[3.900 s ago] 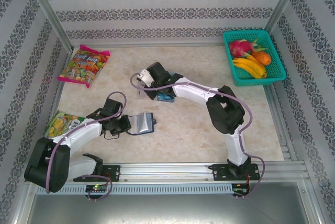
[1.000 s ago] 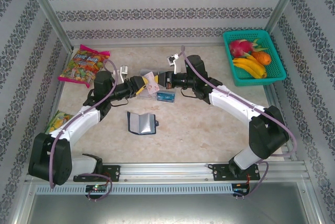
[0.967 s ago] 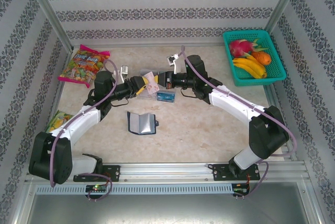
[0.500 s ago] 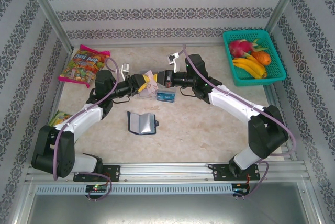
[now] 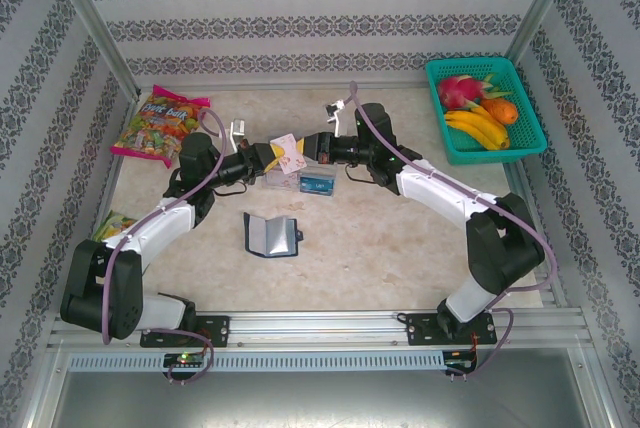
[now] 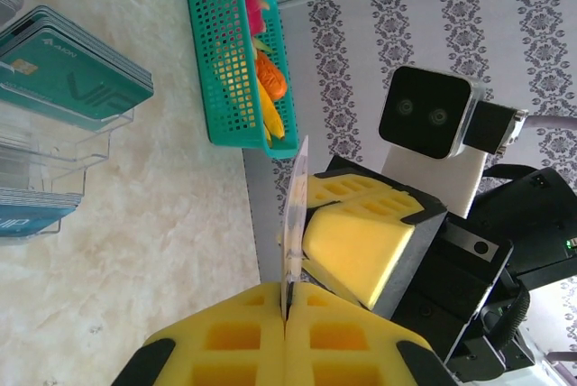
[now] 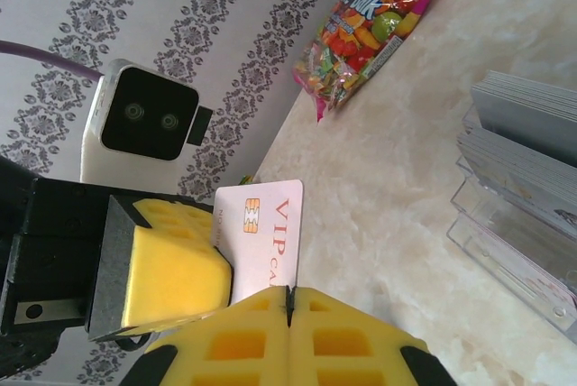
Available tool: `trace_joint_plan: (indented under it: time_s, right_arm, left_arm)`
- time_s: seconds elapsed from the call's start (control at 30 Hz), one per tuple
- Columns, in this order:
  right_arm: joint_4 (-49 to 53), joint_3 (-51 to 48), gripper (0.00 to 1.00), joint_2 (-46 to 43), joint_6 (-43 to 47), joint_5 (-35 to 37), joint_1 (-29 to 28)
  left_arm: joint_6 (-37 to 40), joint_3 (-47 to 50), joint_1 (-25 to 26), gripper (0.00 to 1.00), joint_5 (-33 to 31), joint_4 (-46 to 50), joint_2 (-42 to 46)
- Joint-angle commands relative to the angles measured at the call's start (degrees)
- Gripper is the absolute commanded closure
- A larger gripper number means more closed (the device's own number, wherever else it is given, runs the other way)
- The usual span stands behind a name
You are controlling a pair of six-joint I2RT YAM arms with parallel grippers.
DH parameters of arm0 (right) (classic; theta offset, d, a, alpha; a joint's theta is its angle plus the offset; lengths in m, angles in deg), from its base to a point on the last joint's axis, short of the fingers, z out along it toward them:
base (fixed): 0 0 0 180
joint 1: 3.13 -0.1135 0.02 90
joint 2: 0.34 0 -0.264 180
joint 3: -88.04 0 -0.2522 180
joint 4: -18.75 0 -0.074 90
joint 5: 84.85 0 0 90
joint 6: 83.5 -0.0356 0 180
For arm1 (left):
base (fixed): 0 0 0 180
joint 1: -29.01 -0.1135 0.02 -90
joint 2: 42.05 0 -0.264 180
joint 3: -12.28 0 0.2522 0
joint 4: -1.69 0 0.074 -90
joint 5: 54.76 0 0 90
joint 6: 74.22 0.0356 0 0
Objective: Put the credit cards into the card holder
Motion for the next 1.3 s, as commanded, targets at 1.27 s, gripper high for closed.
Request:
trace_joint_plan:
  time_s: [1.27]
  right_arm:
    - [-6.69, 1.27, 1.0, 3.14, -7.21, -16.0, 0.41]
  left_arm:
    - [10.88, -3.25, -2.06, 0.71, 2.42, 13.29, 1.93]
